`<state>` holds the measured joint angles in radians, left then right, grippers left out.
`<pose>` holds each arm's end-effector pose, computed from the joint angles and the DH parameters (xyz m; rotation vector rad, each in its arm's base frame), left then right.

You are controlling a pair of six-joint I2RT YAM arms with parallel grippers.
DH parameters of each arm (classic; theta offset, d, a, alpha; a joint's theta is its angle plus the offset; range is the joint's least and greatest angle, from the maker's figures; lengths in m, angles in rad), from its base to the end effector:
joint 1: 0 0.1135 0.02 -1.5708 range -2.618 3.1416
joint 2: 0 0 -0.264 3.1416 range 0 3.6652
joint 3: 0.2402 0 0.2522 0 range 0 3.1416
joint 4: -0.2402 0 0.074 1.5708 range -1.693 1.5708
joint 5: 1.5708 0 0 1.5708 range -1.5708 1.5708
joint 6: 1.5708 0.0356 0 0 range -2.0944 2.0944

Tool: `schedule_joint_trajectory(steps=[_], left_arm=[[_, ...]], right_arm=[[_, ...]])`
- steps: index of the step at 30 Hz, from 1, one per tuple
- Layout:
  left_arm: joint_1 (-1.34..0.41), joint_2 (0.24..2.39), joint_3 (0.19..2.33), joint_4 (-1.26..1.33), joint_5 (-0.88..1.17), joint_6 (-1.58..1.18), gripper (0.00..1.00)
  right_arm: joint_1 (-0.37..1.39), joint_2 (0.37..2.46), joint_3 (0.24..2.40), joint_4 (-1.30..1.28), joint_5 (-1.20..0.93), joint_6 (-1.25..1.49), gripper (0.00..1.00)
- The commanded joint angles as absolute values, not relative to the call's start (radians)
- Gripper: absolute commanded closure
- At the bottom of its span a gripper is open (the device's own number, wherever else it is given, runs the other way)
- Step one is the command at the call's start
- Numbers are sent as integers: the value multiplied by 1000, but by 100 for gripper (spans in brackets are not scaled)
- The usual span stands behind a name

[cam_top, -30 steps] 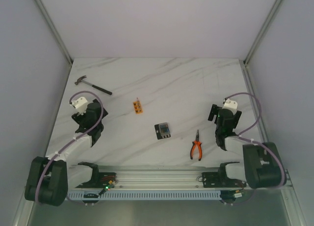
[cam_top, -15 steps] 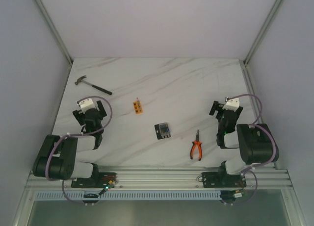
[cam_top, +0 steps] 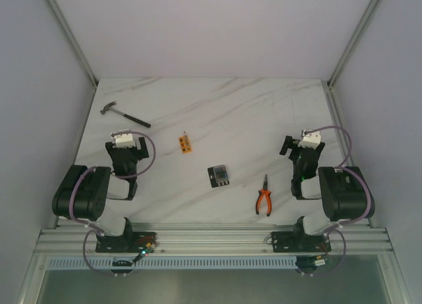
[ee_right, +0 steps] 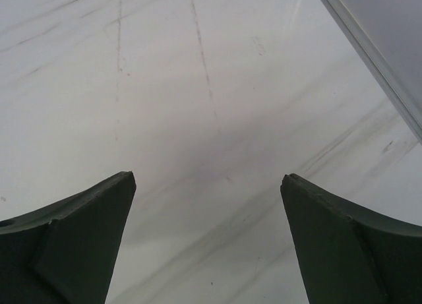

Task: Snap on the fuse box
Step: Reset both arms

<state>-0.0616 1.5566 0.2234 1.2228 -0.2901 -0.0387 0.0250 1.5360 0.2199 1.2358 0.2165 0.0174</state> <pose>0.2398 -0.0046 0.1416 -0.1987 1.6675 0.1682 0.2391 -0.0017 0.1467 0.1585 1.6436 -0.1464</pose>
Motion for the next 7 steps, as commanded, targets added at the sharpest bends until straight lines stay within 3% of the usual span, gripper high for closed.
schedule_joint_trajectory(steps=[1,7], left_arm=[[-55,1550,235,1280,-248,-20,0],[-57,1550,233,1283,-250,-19,0]], right_arm=[[20,1524,238,1276,210,8,0],[19,1525,239,1274,207,9,0]])
